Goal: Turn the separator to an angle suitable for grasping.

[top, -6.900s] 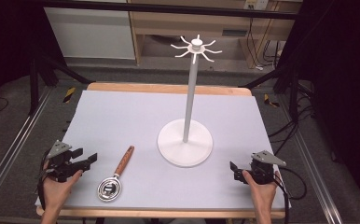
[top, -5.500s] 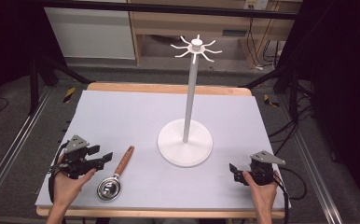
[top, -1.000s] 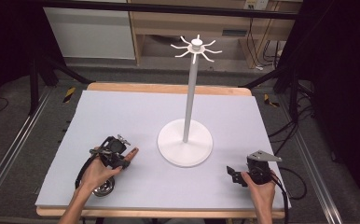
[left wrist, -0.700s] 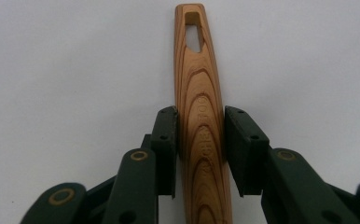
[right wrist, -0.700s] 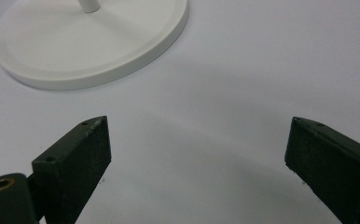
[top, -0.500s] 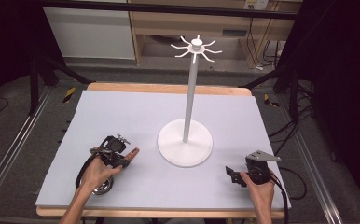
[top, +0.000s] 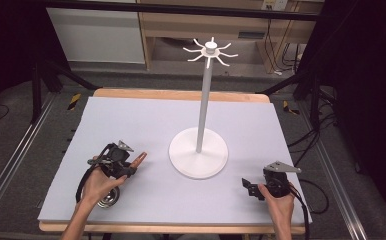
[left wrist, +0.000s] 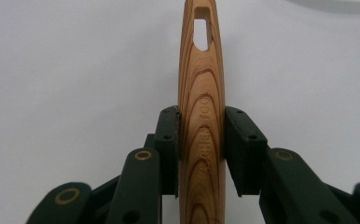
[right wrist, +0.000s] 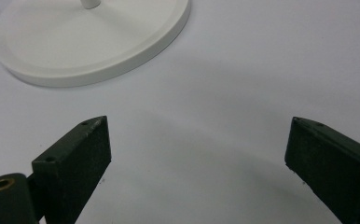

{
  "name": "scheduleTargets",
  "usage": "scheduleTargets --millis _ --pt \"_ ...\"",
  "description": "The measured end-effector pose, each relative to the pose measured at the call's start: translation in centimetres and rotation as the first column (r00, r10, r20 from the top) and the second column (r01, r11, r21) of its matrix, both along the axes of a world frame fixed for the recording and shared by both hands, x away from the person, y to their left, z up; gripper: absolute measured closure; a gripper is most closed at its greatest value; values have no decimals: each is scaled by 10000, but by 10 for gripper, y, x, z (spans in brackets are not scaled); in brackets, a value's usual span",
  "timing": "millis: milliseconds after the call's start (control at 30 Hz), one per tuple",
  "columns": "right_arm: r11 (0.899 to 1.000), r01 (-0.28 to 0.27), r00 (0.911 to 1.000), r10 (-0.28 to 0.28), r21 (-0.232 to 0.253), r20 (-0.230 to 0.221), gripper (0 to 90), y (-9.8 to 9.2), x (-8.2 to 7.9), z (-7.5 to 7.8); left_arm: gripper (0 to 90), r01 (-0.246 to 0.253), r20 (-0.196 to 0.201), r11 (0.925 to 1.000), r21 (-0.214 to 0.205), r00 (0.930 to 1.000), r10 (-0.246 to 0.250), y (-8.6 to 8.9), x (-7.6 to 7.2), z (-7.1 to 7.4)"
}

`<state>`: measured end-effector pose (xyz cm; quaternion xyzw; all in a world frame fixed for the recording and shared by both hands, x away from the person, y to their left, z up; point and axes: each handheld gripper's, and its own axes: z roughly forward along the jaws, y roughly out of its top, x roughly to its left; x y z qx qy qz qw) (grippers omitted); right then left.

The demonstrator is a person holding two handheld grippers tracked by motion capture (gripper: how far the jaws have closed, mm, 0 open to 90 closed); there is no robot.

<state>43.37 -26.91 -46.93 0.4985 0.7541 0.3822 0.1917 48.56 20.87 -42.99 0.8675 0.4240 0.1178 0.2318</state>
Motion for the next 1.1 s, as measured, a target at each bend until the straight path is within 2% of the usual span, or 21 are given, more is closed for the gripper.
scheduleTargets --millis 33,100,133,233,300,333,367,433,467,500,533,633,667,700,867,900,933,1000,1033,1067,1100 --pt "10000 1 10000 -1 -2 -1 75 0 0 0 674 -57 281 9997 -245 9996 64 1 -3 4" --pt "10000 3 10000 -3 -3 54 74 0 0 0 674 -66 375 9993 -364 9993 79 2 -4 6" --pt "10000 15 10000 -16 34 60 74 0 -1 0 674 -79 584 9983 -574 9982 113 3 -7 10" --pt "10000 24 10000 -24 19 85 74 0 -1 1 674 -85 756 9975 -702 9970 138 4 -9 15" --pt "10000 26 9999 -26 14 152 74 -1 -1 1 674 -117 1139 9940 -1089 9932 242 6 -12 22" --pt "10000 26 9999 -26 14 152 74 -1 -1 1 674 -117 1139 9940 -1089 9932 242 6 -12 22" --pt "10000 33 9998 -33 18 202 74 -1 -1 1 674 -118 1457 9913 -1311 9888 310 7 -15 28" --pt "10000 89 9996 -90 30 277 75 0 -1 1 674 -84 1835 9876 -1568 9823 375 7 -19 34" --pt "10000 89 9996 -90 30 277 75 0 -1 1 674 -84 1835 9876 -1568 9823 375 7 -19 34" --pt "9998 141 9996 -143 111 263 75 0 -2 1 674 -73 2030 9840 -1782 9782 440 8 -21 37" --pt "9998 167 9991 -171 97 400 75 0 -3 2 674 -22 2327 9774 -2115 9711 526 8 -24 42" --pt "9997 182 9987 -189 153 465 75 0 -3 2 674 88 2787 9705 -2411 9585 605 7 -28 50" --pt "9997 182 9987 -189 153 465 75 0 -3 2 674 88 2787 9705 -2411 9585 605 7 -28 50" --pt "9997 195 9987 -202 154 470 74 1 -3 1 674 172 3071 9663 -2567 9495 647 7 -31 55" --pt "9996 228 9980 -237 159 593 74 1 -4 2 674 292 3685 9504 -3097 9251 917 6 -39 68" --pt "9996 228 9980 -237 159 593 74 1 -4 2 673 292 3685 9504 -3097 9251 917 6 -39 68" --pt "9994 265 9980 -276 201 574 74 1 -5 2 673 414 3847 9431 -3299 9182 943 6 -41 74" --pt "9995 255 9980 -265 187 582 73 1 -4 2 673 453 3864 9408 -3358 9176 937 5 -41 78" --pt "9994 266 9981 -277 202 556 73 1 -4 2 673 559 4006 9364 -3465 9115 938 4 -43 84" --pt "9994 270 9981 -280 200 553 73 1 -4 2 673 616 4061 9332 -3541 9090 941 3 -44 86" --pt "9994 270 9981 -280 200 553 73 1 -4 2 673 616 4061 9332 -3541 9090 941 3 -44 86"
